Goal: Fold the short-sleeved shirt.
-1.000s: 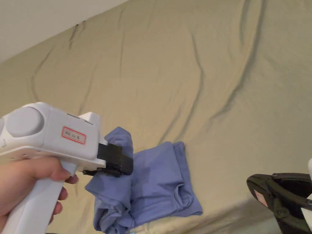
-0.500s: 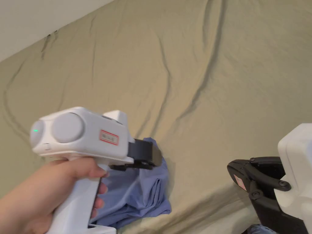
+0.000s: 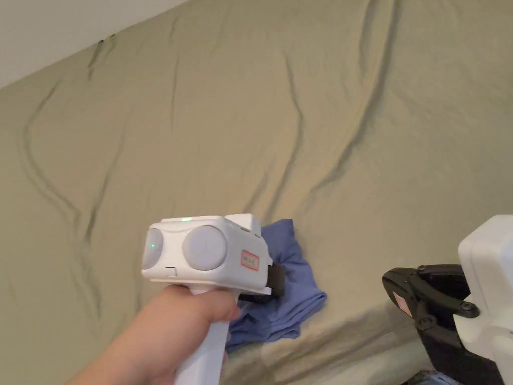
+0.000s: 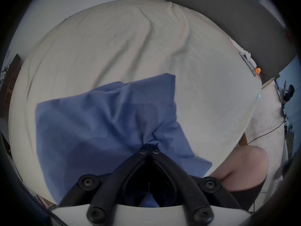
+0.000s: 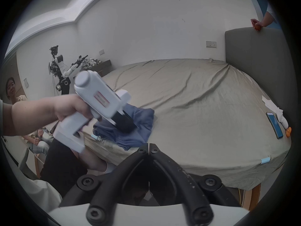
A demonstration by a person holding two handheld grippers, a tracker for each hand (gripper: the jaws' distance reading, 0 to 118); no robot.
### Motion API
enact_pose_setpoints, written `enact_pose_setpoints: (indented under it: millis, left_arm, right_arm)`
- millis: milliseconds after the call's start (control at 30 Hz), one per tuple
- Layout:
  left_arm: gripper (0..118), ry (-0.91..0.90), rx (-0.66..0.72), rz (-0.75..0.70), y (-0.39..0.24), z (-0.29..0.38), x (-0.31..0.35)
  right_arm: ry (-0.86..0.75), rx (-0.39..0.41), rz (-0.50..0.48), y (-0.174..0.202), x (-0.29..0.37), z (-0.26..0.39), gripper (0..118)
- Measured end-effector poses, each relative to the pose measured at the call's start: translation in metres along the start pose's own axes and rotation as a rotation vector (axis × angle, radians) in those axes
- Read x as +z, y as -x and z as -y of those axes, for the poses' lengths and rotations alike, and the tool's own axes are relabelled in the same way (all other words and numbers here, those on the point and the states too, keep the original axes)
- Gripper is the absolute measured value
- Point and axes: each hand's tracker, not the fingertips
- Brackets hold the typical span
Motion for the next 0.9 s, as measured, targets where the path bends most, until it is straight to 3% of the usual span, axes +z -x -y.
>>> enact_pose_setpoints:
  millis: [167,267,367,467,500,533,600,633,700,767,800,867,900]
  left_arm:
    - [0,-0.016,-0.033,0.047,-0.009,-0.014,-0.001]
    - [0,-0.128,0.047,0.214,0.018,-0.007,0.042]
    - [0,-0.268,0.076,0.282,0.054,0.021,0.1]
    - [0,-0.326,0.11,0.339,0.101,0.064,0.136]
    - [0,-0.333,0.136,0.393,0.119,0.08,0.141]
    - [0,-0.352,0.161,0.458,0.137,0.096,0.143]
    - [0,-0.312,0.227,0.53,0.172,0.121,0.137]
    - [0,-0.319,0.285,0.521,0.187,0.134,0.133]
    - [0,-0.331,0.341,0.51,0.213,0.154,0.126]
    - [0,-0.356,0.412,0.553,0.235,0.166,0.118]
    - [0,-0.369,0.45,0.594,0.246,0.171,0.113]
    - [0,-0.401,0.486,0.622,0.258,0.175,0.105]
    - [0,-0.405,0.481,0.628,0.264,0.176,0.099]
  right_arm:
    - [-0.003,-0.003,0.025,0.005,0.001,-0.003,1]
    - [0.01,-0.01,0.035,0.009,-0.004,-0.004,1]
    - [0.056,-0.022,-0.008,0.017,-0.024,-0.007,1]
    - [0.142,0.027,-0.079,0.03,-0.069,-0.021,1]
    - [0.156,0.008,-0.15,0.031,-0.088,-0.032,1]
    - [0.174,-0.06,-0.263,0.026,-0.108,-0.042,1]
    - [0.182,-0.263,-0.491,0.01,-0.15,-0.056,1]
    - [0.193,-0.313,-0.534,0.002,-0.171,-0.062,0]
    - [0.192,-0.265,-0.471,-0.004,-0.205,-0.071,0]
    - [0.281,-0.29,-0.363,-0.013,-0.233,-0.071,0]
    - [0.324,-0.302,-0.355,-0.019,-0.245,-0.067,0]
    - [0.437,-0.243,-0.295,-0.029,-0.261,-0.057,0]
    - [0.488,-0.165,-0.265,-0.032,-0.265,-0.048,0]
